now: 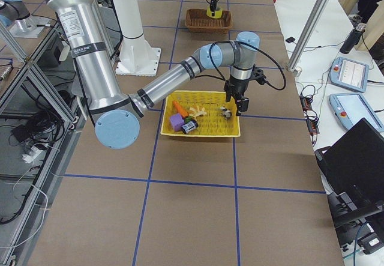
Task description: Move tape to another basket
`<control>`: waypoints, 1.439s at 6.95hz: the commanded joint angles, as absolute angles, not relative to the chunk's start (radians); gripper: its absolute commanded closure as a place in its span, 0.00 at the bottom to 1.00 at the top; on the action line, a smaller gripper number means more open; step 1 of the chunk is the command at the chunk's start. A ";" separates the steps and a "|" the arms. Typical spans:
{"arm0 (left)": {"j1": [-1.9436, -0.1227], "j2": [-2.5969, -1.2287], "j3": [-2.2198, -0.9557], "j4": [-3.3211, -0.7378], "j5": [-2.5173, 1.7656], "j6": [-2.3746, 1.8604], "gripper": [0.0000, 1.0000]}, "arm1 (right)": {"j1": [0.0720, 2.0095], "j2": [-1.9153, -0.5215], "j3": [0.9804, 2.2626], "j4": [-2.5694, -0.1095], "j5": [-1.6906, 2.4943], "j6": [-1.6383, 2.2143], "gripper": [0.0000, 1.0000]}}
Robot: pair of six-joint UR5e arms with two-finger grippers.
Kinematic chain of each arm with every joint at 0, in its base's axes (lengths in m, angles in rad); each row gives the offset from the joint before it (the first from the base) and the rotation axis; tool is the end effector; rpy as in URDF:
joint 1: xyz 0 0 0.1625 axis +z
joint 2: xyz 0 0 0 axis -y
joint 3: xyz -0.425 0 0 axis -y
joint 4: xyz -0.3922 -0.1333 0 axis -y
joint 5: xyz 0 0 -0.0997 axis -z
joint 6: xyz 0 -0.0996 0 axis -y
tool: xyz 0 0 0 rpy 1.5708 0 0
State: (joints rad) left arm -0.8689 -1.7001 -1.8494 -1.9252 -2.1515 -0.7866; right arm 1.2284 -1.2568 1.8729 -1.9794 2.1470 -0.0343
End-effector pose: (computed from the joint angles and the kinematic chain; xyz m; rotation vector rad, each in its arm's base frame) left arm 0.2915 -0.4665 0.4197 0.1704 0.9064 0.1426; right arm -0.1156 -0.5598 0.4013 0.1121 -0.6029 -0.4247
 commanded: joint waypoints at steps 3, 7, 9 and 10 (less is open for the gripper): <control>-0.851 -1.674 -1.858 -1.884 -2.063 -0.787 0.02 | 1.290 -1.278 1.809 -1.913 2.154 -0.075 0.00; -1.174 -1.519 -1.835 -1.875 -2.252 -0.374 0.02 | 1.437 -1.455 1.751 -1.801 2.244 -0.198 0.00; -1.421 -1.483 -1.714 -1.840 -2.264 -0.120 0.02 | 1.457 -1.526 1.746 -1.796 2.283 -0.195 0.00; -1.501 -1.524 -1.689 -1.703 -2.263 0.064 0.02 | 1.457 -1.525 1.738 -1.796 2.278 -0.195 0.00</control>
